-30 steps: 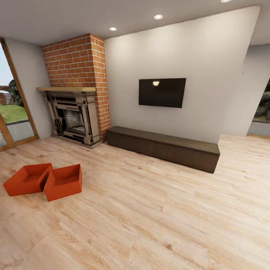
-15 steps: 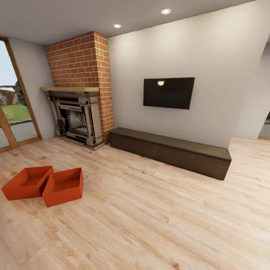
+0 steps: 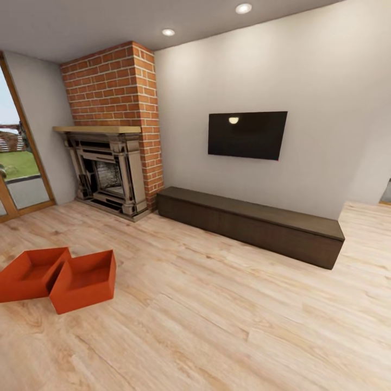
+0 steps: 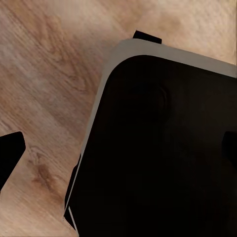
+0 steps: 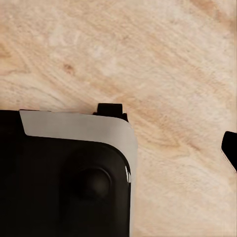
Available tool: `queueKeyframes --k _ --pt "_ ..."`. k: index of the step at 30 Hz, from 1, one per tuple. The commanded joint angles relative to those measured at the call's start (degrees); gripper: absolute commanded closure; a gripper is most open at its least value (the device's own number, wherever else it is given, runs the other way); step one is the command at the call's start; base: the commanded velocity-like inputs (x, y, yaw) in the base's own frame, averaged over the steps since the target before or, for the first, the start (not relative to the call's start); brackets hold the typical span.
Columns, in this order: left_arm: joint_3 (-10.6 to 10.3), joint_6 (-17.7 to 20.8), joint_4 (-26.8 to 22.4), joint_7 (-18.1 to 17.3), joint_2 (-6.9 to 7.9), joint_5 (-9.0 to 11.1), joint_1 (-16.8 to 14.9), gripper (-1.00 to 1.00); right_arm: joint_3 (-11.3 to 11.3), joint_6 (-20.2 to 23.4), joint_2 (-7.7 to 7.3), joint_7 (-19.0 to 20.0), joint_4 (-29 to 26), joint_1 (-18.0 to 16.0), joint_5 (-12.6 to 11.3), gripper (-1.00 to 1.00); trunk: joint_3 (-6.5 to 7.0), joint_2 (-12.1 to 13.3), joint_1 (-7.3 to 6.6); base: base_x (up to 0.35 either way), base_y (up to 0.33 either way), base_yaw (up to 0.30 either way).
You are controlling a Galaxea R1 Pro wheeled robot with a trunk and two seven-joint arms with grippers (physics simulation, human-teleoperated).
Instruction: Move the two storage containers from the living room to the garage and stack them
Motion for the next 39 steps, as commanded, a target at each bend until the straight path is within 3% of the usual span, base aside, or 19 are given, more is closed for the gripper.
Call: queueKeyframes --k 1,22,39 --pt "0.36 0.07 -0.08 0.09 -0.03 0.13 -0.01 -1.00 0.37 -0.30 0.00 0.29 0.14 -0.06 -0.63 -1.00 -0.06 -0.03 0.03 0.320 -0.028 0.000" --pt "0.37 -0.01 -0.08 0.09 -0.03 0.05 -0.01 -1.00 0.16 -0.48 0.06 0.28 0.14 -0.06 -0.85 -1.00 -0.06 -0.03 0.03 0.314 -0.089 0.000" --pt "0.37 -0.02 -0.11 0.09 -0.03 0.08 -0.01 -1.00 0.16 -0.48 0.05 0.28 0.14 -0.06 -0.85 -1.00 -0.06 -0.03 0.03 0.240 -0.004 0.000"
